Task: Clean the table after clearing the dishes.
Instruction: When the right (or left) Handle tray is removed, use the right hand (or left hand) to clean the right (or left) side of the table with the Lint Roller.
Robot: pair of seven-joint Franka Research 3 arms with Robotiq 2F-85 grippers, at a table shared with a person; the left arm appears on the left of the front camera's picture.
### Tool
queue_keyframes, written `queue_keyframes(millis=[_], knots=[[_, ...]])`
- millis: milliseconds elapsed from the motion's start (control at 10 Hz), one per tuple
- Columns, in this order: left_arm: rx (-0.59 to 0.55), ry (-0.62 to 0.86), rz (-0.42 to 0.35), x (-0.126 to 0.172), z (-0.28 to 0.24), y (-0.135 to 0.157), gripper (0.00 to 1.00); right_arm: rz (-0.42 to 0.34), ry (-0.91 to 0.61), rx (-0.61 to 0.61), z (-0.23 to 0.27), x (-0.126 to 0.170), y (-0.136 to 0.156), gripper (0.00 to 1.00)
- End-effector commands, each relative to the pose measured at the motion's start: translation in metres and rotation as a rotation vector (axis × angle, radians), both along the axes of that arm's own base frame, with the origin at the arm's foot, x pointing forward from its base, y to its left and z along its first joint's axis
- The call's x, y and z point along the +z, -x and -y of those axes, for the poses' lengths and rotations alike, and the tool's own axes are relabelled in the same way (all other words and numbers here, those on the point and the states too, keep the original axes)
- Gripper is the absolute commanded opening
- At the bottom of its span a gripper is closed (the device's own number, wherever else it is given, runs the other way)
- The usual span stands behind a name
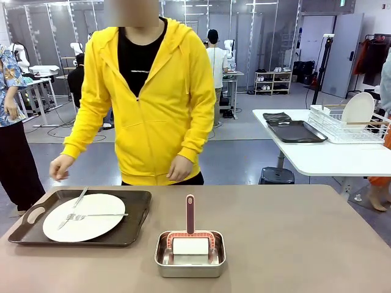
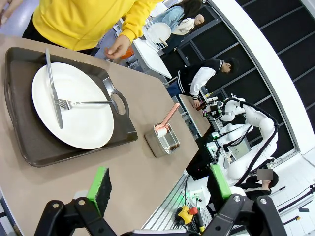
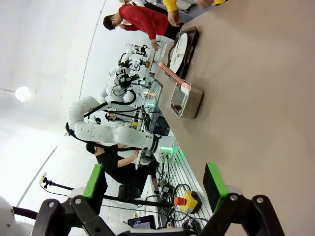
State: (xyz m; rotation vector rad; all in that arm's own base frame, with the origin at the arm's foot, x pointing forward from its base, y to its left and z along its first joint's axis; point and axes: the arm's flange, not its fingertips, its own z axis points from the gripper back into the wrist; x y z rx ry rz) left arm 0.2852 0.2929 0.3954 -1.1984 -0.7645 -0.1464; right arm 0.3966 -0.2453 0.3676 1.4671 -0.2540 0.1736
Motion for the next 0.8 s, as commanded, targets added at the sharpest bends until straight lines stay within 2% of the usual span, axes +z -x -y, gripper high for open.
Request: queue_keyframes(millis=[0,700], knots=[[-0.001,0.001,0.013,0.0014,-0.0013,0.0030,1.00,0.006,0.002,0.001,-0.0021,0.0037,0.0043,1.00],[-0.001,0.001,0.013,0.0014,-0.0013,0.0030,1.00,0.006,0.002,0.001,-0.0021,0.0037,0.0043,1.00]])
